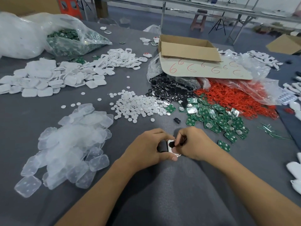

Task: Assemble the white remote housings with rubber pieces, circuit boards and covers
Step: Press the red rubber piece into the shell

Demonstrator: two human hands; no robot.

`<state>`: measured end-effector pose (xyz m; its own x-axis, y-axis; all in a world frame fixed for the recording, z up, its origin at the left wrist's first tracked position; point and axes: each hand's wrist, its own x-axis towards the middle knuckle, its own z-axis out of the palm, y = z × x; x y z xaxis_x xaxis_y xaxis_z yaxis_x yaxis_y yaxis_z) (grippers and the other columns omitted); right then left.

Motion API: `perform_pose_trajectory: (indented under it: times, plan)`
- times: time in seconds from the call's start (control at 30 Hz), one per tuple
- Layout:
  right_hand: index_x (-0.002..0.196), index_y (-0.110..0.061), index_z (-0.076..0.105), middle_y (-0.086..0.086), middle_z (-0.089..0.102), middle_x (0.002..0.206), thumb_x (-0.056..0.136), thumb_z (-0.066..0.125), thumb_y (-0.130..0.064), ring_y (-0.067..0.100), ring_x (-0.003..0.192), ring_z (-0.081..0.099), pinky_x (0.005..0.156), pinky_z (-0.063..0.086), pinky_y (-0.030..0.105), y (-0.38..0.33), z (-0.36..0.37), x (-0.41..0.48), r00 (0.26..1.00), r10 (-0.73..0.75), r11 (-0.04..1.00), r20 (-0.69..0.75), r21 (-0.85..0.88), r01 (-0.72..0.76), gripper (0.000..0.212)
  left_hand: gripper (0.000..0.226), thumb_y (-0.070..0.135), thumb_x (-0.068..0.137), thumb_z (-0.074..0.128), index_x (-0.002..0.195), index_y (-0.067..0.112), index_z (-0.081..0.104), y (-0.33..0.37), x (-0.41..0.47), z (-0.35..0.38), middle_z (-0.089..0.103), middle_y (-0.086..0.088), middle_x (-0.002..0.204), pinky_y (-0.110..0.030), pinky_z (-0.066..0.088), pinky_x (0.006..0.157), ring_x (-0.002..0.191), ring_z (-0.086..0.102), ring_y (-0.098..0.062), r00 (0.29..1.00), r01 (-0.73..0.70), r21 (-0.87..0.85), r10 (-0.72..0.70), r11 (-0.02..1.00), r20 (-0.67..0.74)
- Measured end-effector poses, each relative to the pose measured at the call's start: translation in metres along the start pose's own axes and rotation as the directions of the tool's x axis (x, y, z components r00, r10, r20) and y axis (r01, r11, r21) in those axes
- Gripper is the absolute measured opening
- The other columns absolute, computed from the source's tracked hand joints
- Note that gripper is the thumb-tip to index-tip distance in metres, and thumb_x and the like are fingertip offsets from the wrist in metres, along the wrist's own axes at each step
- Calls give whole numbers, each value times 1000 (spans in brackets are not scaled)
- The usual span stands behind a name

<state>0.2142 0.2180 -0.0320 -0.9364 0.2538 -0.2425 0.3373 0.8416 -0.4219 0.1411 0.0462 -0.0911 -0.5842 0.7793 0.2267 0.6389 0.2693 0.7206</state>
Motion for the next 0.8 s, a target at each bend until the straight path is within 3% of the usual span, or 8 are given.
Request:
perform_pose_trajectory:
  times: [0.1, 0.17, 0.37, 0.47, 0.67, 0.73, 0.8]
  plan:
    - [67, -24, 59, -11, 61, 66, 74, 79, -17, 4, 59, 57, 48, 39, 9, -6, -6, 9, 997, 52, 999, 63, 1, -52, 22, 58, 67, 66, 80, 115, 37, 69, -1, 1, 1, 63, 20, 106, -24, 49, 79, 90, 57, 2, 1000, 16, -13, -16, 1000, -1]
    - [69, -20, 55, -3, 60, 65, 73, 77, -9, 15, 56, 57, 52, 45, 23, -6, -4, 10, 990, 121, 983, 76, 128, -130, 25, 56, 66, 66, 81, 113, 39, 69, -2, 1, 1, 63, 21, 104, -25, 50, 79, 90, 58, 0, 1000, 18, -24, -18, 1000, -3]
    - [74, -21, 59, -11, 62, 63, 67, 86, -18, 0, 52, 51, 49, 40, 14, 8, 17, -15, 975, 117, 958, -187, 281, -61, 27, 55, 68, 66, 80, 110, 38, 66, -3, 2, 2, 62, 21, 102, -29, 53, 81, 92, 60, -2, 1000, -4, -8, 4, 1000, -27]
    - [76, -24, 61, -11, 63, 65, 69, 85, -14, 0, 53, 52, 53, 42, 14, 9, 27, -25, 952, 117, 932, -281, 362, -7, 27, 52, 64, 69, 82, 112, 39, 66, -2, 1, 1, 62, 21, 104, -25, 51, 80, 90, 57, 3, 1000, -18, -4, 18, 1000, -24]
    - [86, -24, 71, -6, 69, 75, 80, 79, -7, 4, 63, 61, 63, 47, 14, 15, 41, -34, 912, 149, 846, -382, 526, 82, 20, 50, 62, 71, 81, 114, 40, 65, 1, -1, 1, 63, 22, 107, -28, 53, 80, 91, 61, -3, 999, -34, 25, 35, 999, -30]
    - [91, -25, 72, -7, 71, 79, 87, 72, -6, 5, 70, 64, 69, 48, 16, 21, 42, -39, 866, 195, 788, -460, 599, 141, 19, 53, 62, 70, 80, 115, 40, 64, 1, -2, 1, 62, 23, 108, -25, 52, 78, 87, 60, -3, 999, -25, 29, 26, 999, -26]
    - [96, -27, 71, -10, 70, 85, 91, 67, -7, 5, 77, 64, 71, 47, 12, 31, 42, -45, 741, 254, 814, -621, 552, 184, 21, 58, 64, 69, 81, 119, 41, 63, -1, -2, 2, 59, 25, 111, -21, 49, 76, 85, 59, -3, 1000, -10, 28, 11, 1000, -18]
